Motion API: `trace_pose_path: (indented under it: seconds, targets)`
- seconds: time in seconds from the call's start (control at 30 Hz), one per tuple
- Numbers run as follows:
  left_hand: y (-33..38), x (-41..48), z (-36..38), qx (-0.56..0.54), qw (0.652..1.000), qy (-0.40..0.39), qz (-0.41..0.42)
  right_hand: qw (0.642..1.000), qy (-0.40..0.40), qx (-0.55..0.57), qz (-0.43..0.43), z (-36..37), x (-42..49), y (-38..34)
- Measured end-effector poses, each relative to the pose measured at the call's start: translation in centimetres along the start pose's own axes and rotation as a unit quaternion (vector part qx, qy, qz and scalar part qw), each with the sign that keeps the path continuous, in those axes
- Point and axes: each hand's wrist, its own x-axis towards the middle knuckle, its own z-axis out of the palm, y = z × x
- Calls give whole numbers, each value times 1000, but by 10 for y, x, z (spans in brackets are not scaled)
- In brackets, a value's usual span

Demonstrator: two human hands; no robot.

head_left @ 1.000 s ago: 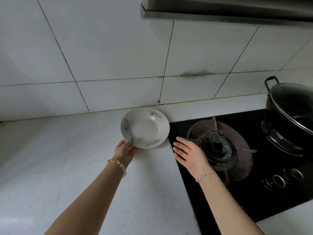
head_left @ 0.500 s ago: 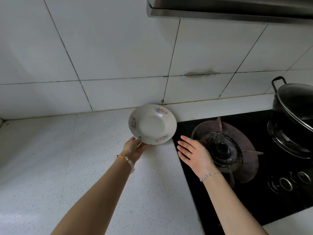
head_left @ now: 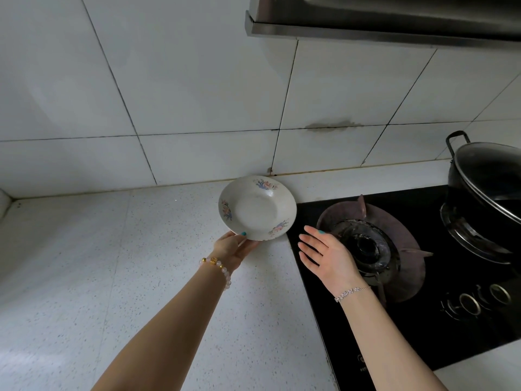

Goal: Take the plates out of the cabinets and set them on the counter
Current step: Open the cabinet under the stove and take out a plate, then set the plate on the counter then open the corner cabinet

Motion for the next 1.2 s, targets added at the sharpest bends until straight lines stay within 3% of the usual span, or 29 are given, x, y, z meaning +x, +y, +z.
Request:
trace_pose_path:
  seconds: [0.37, 0.7, 1.2]
  targets:
    - [15, -45, -21, 4, 999, -18, 44, 999, -32, 11, -20, 6, -19, -6]
    - [22, -124, -14, 109, 960, -90, 244, 994, -104, 1, -44, 21, -56, -6]
    - [-19, -191, -73, 151, 936, -14, 317, 981, -168, -92, -31, 26, -85, 24]
